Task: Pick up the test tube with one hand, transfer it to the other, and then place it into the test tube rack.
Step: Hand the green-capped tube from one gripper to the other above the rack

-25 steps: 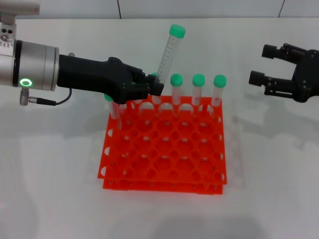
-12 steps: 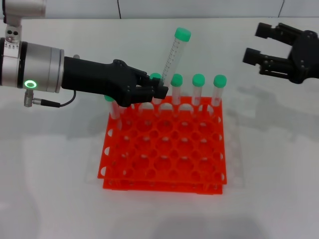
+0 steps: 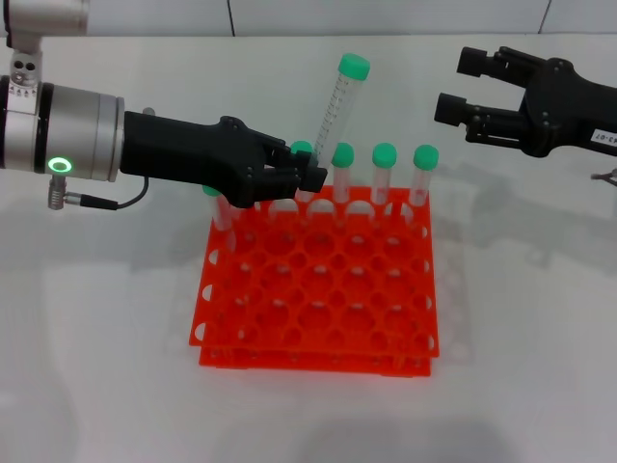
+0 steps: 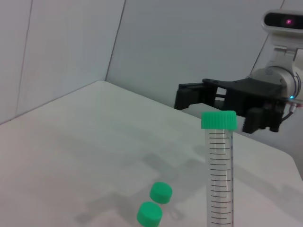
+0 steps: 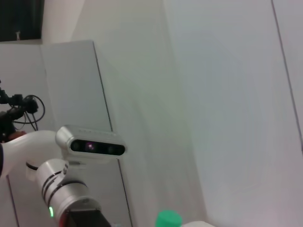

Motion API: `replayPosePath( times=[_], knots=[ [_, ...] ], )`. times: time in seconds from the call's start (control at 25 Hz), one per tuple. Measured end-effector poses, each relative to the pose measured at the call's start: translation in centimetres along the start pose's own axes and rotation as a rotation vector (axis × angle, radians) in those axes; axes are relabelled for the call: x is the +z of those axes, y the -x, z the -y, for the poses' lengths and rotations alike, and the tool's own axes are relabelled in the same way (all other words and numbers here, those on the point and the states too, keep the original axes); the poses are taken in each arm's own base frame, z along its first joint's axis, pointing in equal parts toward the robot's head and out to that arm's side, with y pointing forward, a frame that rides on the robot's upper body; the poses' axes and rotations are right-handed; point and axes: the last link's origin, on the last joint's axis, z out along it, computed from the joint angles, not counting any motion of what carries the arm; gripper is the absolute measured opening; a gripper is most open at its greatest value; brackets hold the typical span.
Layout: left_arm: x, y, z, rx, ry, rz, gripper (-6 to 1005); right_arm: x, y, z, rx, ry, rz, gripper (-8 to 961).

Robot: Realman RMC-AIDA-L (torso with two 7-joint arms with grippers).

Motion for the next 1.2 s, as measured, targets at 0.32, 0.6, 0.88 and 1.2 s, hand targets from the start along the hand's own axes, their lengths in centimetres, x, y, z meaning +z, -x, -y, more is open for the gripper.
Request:
replayPosePath(
  times=[0.32, 0.6, 0.88, 1.2],
  knots=[
    [0.0, -0.1, -0.1, -0.003, 0.005, -0.008, 276, 0.0, -0.1, 0.4, 0.004, -0.028, -0.002, 824],
    [-0.4, 0.0, 0.1, -0.008, -0.013, -0.020, 279, 0.0, 0.0, 0.4, 0.003, -0.026, -0.001, 824],
    [-1.0, -0.2, 0.5, -0.005, -0.038, -0.036, 283, 0.3, 0.0, 0.3, 0.002, -0.017, -0.005, 824],
    [-1.0, -0.6, 0.6, 0.004, -0.040, -0.034, 287, 1.2, 0.6, 0.4, 0.003, 0.003, -0.005, 825]
  ],
)
